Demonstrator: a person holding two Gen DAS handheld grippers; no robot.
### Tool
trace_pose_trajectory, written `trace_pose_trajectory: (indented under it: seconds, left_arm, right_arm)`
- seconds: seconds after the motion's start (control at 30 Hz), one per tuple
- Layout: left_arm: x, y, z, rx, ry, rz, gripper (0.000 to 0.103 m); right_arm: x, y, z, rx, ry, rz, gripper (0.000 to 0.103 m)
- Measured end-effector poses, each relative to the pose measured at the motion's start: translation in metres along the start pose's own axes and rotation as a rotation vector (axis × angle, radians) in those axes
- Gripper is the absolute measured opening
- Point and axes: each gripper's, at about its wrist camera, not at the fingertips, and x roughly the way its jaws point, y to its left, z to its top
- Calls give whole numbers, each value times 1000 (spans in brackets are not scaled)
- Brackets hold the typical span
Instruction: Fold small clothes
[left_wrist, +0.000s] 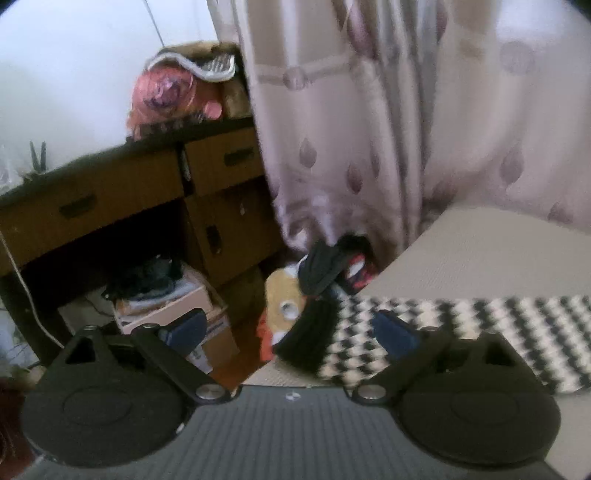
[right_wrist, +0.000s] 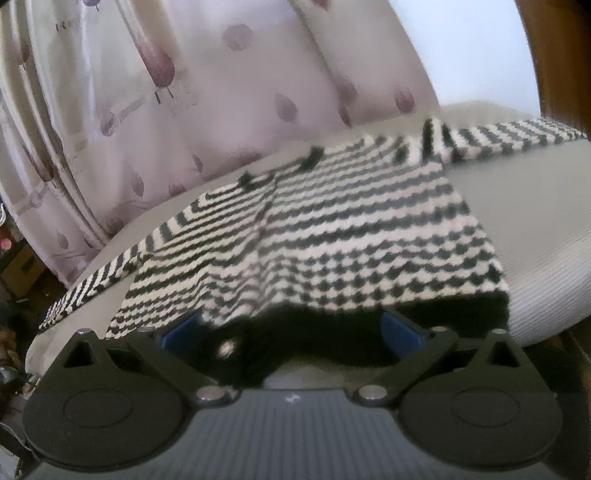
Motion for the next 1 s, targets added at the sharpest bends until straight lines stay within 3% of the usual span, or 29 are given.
trace_pose_trajectory:
  seconds: [0.1, 0.33, 0.47, 0.67, 0.83, 0.93, 0.97, 1.0]
  left_arm:
    - [-29, -26, 2, 32, -28, -113, 92]
    - [-73, -155, -23, 250, -78, -319, 94]
    - [-75, -191, -29, 216, -26, -448, 100]
    - [-77, -220, -50, 152, 66, -674, 99]
    - [-89, -246, -71, 201, 44, -748, 99]
    - [-100, -260, -81, 288, -8, -721, 100]
    - [-101, -262, -82, 303, -16, -706, 100]
    - [-101, -263, -83, 305, -20, -697, 100]
  right_arm:
    - [-9, -13, 6, 27, -36, -7, 103]
    - [-29, -50, 16, 155, -97, -40, 103]
    - [-45, -59, 17, 134, -155, -78, 103]
    - [-57, -90, 32, 103, -227, -154, 103]
    - [-62, -184, 62, 381, -315, -111, 102]
    - [-59, -249, 80, 545, -326, -120, 77]
    - [-56, -268, 86, 593, -323, -126, 63]
    - [-53, -287, 93, 633, -323, -129, 59]
